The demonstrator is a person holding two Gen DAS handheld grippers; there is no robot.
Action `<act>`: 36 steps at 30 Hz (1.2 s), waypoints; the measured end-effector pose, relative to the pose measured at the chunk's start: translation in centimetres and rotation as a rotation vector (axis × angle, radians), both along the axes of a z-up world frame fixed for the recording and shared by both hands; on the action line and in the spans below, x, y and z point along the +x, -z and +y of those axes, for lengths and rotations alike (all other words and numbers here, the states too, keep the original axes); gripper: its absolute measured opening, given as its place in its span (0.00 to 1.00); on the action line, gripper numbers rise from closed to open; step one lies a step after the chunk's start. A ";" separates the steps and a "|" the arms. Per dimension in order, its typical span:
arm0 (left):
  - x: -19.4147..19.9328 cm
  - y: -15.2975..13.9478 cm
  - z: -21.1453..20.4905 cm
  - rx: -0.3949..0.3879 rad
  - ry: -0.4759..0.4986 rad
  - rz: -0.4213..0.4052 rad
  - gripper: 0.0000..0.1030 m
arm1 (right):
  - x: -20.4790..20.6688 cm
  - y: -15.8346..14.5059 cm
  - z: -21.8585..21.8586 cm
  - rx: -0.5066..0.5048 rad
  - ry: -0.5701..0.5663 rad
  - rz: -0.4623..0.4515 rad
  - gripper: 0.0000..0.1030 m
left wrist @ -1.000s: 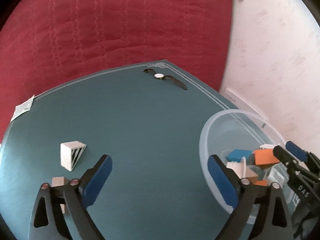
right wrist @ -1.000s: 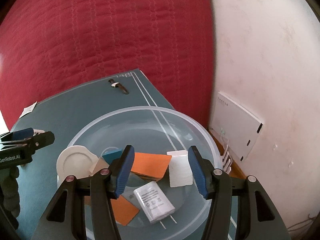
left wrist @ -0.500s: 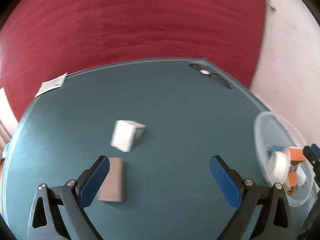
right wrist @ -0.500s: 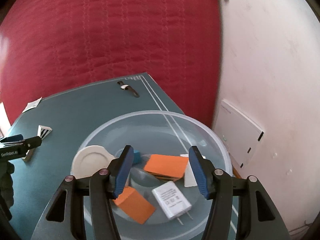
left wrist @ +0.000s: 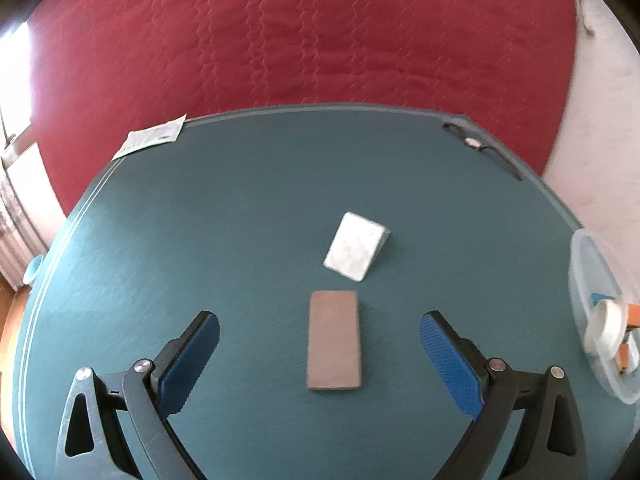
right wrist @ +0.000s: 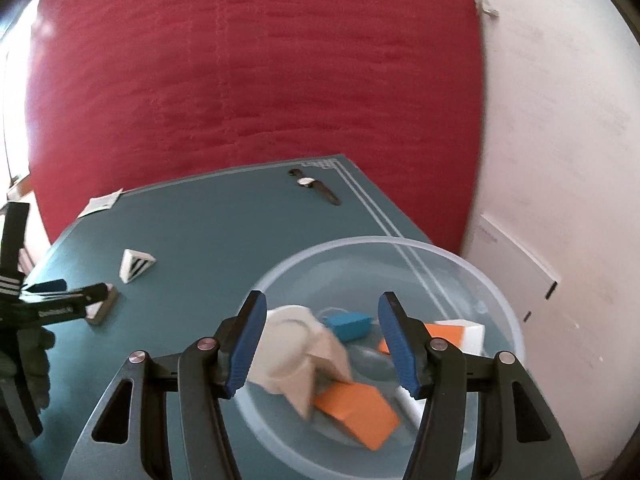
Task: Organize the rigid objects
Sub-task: 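Move the left gripper over the flat tan block while the right moves toward the white block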
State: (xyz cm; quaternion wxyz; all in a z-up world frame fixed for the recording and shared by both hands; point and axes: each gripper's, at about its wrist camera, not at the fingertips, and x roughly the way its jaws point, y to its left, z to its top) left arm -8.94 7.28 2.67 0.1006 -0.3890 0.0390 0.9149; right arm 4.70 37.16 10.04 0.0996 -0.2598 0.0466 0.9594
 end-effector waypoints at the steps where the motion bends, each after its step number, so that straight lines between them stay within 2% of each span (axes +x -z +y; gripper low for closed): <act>1: -0.1 0.1 -0.2 0.001 -0.007 -0.007 0.95 | -0.2 0.0 -0.3 -0.001 -0.009 0.000 0.58; 4: -0.6 0.5 -0.6 0.014 -0.015 -0.036 0.84 | -0.6 0.0 -1.4 -0.005 -0.041 -0.004 0.58; 7: -0.8 0.8 -0.7 0.018 -0.016 -0.054 0.77 | -1.1 0.1 -2.6 -0.007 -0.076 -0.007 0.58; 18: -1.0 1.2 -0.9 0.019 -0.019 -0.068 0.76 | -2.5 1.0 -6.2 -0.016 -0.186 -0.039 0.58; 21: -1.1 1.4 -0.9 0.015 -0.013 -0.078 0.69 | -2.6 1.1 -6.9 -0.016 -0.209 -0.049 0.58; 23: -1.1 1.4 -0.9 0.009 -0.013 -0.075 0.69 | -2.7 1.4 -7.3 -0.016 -0.224 -0.058 0.58; 36: -1.0 1.5 -0.6 0.000 -0.014 -0.066 0.66 | -2.9 2.9 -8.5 -0.013 -0.259 -0.108 0.58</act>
